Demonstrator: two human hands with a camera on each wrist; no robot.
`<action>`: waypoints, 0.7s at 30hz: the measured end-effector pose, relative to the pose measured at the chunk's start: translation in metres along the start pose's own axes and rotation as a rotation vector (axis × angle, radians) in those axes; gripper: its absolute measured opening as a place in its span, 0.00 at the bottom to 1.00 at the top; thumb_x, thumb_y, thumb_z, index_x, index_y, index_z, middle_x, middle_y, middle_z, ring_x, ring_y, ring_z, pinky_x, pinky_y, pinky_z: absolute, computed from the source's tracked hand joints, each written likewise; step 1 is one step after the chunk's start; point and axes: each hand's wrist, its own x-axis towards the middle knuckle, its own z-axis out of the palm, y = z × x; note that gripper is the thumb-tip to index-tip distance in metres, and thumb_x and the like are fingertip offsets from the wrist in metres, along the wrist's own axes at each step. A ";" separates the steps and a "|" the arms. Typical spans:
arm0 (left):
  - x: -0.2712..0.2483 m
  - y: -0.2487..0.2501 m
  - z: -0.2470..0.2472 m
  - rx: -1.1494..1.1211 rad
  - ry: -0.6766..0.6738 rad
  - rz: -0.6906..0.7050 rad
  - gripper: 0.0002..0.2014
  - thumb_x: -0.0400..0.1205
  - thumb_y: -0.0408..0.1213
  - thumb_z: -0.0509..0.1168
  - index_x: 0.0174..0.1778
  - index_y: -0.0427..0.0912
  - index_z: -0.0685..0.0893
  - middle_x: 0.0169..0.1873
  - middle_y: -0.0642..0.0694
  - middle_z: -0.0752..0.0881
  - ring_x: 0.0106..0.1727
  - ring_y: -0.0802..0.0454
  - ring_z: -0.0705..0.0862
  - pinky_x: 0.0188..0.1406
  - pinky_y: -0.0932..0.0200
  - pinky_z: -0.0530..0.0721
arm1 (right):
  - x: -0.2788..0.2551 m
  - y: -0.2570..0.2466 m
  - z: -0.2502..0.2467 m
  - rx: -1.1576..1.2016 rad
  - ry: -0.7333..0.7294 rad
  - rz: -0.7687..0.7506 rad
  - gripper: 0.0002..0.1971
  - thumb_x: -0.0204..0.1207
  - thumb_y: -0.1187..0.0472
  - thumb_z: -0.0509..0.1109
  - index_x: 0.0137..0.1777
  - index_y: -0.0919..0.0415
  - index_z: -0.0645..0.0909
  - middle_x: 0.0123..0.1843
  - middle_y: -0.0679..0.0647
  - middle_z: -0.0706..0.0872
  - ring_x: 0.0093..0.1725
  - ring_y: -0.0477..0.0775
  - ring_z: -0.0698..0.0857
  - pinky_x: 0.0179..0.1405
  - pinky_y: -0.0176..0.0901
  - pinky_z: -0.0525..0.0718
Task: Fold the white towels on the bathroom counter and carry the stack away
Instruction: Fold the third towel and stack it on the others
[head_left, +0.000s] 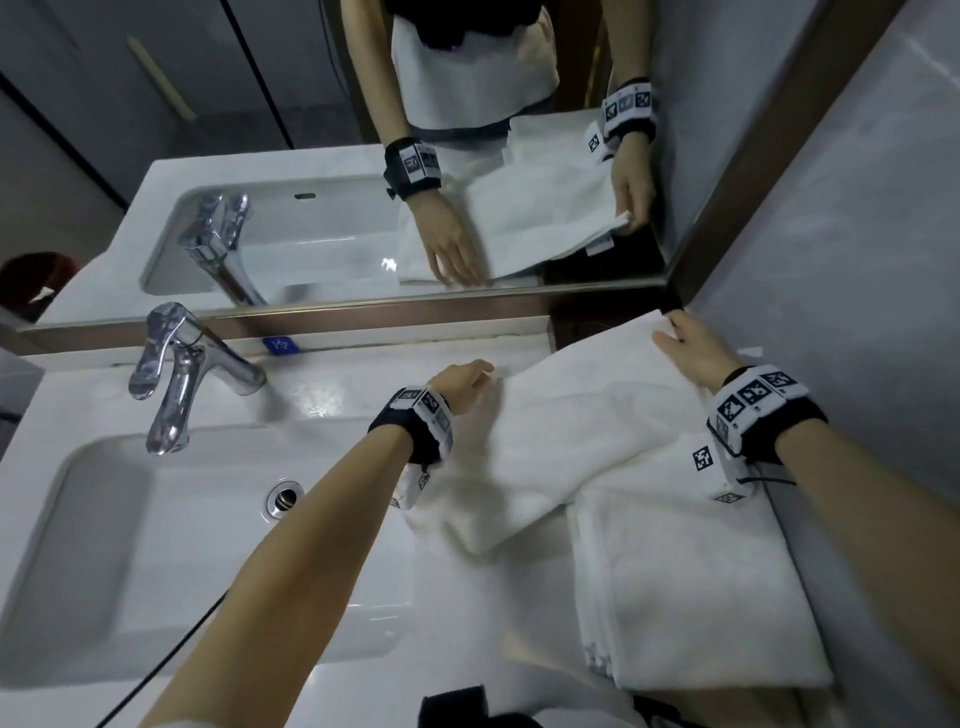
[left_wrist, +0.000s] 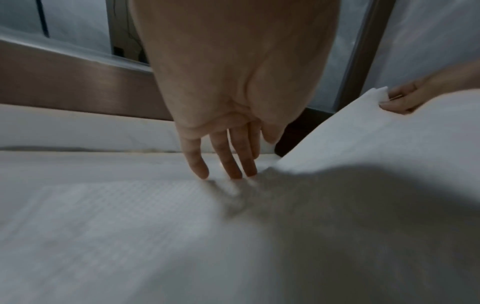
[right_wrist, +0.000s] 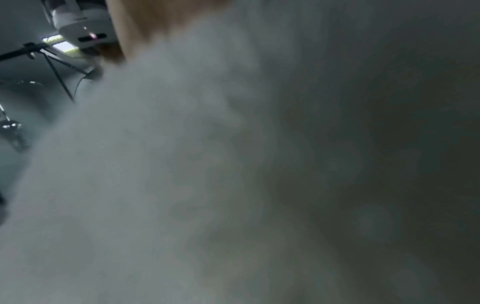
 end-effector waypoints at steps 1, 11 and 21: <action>0.004 0.006 -0.001 -0.020 -0.010 0.013 0.17 0.88 0.38 0.50 0.69 0.35 0.75 0.64 0.36 0.82 0.64 0.38 0.80 0.67 0.50 0.75 | -0.001 0.000 -0.001 0.036 0.033 -0.034 0.14 0.84 0.62 0.59 0.64 0.69 0.73 0.58 0.65 0.82 0.55 0.61 0.80 0.44 0.40 0.70; 0.021 0.024 0.000 0.059 -0.078 0.066 0.21 0.87 0.49 0.50 0.61 0.38 0.80 0.61 0.38 0.80 0.68 0.41 0.70 0.69 0.44 0.68 | 0.002 0.006 -0.007 0.344 0.127 -0.077 0.09 0.83 0.63 0.60 0.59 0.64 0.76 0.52 0.59 0.83 0.51 0.54 0.81 0.52 0.49 0.78; 0.012 0.009 0.003 -0.189 -0.018 0.097 0.16 0.86 0.46 0.56 0.35 0.42 0.69 0.31 0.46 0.72 0.35 0.48 0.69 0.38 0.58 0.66 | 0.014 0.010 0.002 0.359 0.174 0.006 0.13 0.79 0.66 0.66 0.61 0.68 0.72 0.48 0.57 0.80 0.46 0.55 0.79 0.30 0.30 0.76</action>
